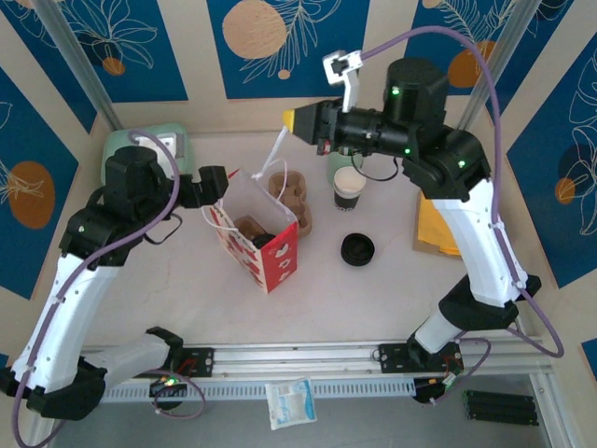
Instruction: Pack the takeout coffee
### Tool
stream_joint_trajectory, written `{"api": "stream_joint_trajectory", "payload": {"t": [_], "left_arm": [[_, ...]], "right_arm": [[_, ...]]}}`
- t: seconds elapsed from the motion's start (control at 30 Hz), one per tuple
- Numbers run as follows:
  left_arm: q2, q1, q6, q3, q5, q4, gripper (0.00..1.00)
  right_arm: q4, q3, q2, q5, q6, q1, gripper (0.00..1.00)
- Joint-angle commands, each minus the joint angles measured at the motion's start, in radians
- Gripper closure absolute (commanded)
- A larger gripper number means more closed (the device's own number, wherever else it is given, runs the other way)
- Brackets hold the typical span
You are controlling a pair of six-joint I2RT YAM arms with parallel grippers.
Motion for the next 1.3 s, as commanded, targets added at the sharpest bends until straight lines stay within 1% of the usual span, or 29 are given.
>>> {"api": "stream_joint_trajectory", "payload": {"t": [0.0, 0.3, 0.5, 0.73, 1.17, 1.27], "left_arm": [[-0.03, 0.011, -0.022, -0.013, -0.024, -0.028, 0.01], [-0.04, 0.011, -0.028, -0.021, 0.011, -0.035, 0.01], [-0.042, 0.011, -0.032, -0.029, 0.034, -0.028, 0.0], [-0.041, 0.011, -0.03, -0.03, 0.055, -0.017, 0.0], [-0.041, 0.011, -0.026, -0.03, 0.07, 0.004, 0.0], [-0.04, 0.011, -0.029, -0.028, 0.074, 0.009, 0.01]], "right_arm": [[-0.087, -0.005, 0.042, 0.042, -0.041, 0.041, 1.0], [-0.205, -0.003, 0.147, 0.065, -0.08, 0.12, 1.0], [-0.293, 0.046, 0.252, 0.07, -0.113, 0.164, 1.0], [-0.406, 0.135, 0.381, 0.15, -0.169, 0.215, 1.0], [-0.411, 0.104, 0.469, 0.167, -0.16, 0.225, 1.0], [-0.402, 0.101, 0.479, 0.167, -0.155, 0.223, 0.97]]}}
